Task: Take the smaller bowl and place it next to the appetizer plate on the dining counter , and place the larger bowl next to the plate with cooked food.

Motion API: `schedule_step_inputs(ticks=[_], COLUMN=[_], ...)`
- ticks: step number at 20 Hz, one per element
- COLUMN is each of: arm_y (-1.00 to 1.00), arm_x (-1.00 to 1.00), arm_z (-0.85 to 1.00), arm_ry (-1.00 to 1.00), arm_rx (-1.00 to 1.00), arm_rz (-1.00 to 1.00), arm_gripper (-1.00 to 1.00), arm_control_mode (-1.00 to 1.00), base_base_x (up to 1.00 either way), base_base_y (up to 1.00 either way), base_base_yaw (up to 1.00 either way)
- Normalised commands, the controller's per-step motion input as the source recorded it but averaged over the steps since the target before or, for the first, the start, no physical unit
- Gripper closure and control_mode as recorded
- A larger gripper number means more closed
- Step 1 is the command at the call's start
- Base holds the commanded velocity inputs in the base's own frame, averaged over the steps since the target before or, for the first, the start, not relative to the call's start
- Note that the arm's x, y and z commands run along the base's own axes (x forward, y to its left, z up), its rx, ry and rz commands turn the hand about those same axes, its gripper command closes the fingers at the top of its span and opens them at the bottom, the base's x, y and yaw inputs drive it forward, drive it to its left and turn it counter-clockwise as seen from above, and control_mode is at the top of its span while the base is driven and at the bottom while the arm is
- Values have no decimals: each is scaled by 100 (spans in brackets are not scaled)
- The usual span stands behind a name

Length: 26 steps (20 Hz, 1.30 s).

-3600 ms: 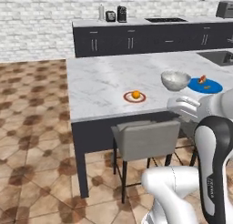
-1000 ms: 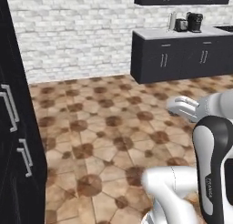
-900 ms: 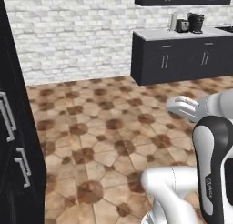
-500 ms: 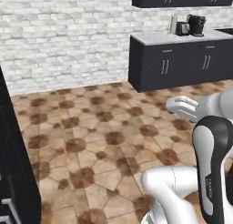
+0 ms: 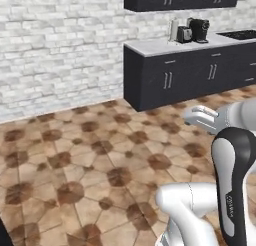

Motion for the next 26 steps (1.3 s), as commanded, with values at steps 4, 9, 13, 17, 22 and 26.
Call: schedule_step_inputs(ticks=[4,9,13,17,22,26], arm_y=[0,0,0,0,0,0], arm_x=[0,0,0,0,0,0], arm_z=[0,0,0,0,0,0], arm_ry=[0,0,0,0,0,0], arm_rx=[0,0,0,0,0,0], arm_rz=[0,0,0,0,0,0], arm_gripper=[-100,-100,-100,-100,-100,-100], arm_control_mode=[100,100,100,100,100,100], base_base_x=[100,100,100,100,100,100], base_base_y=[0,0,-6,-8,-9,-9], base_base_yaw=[-36,-40,-54,-59,-58,-58])
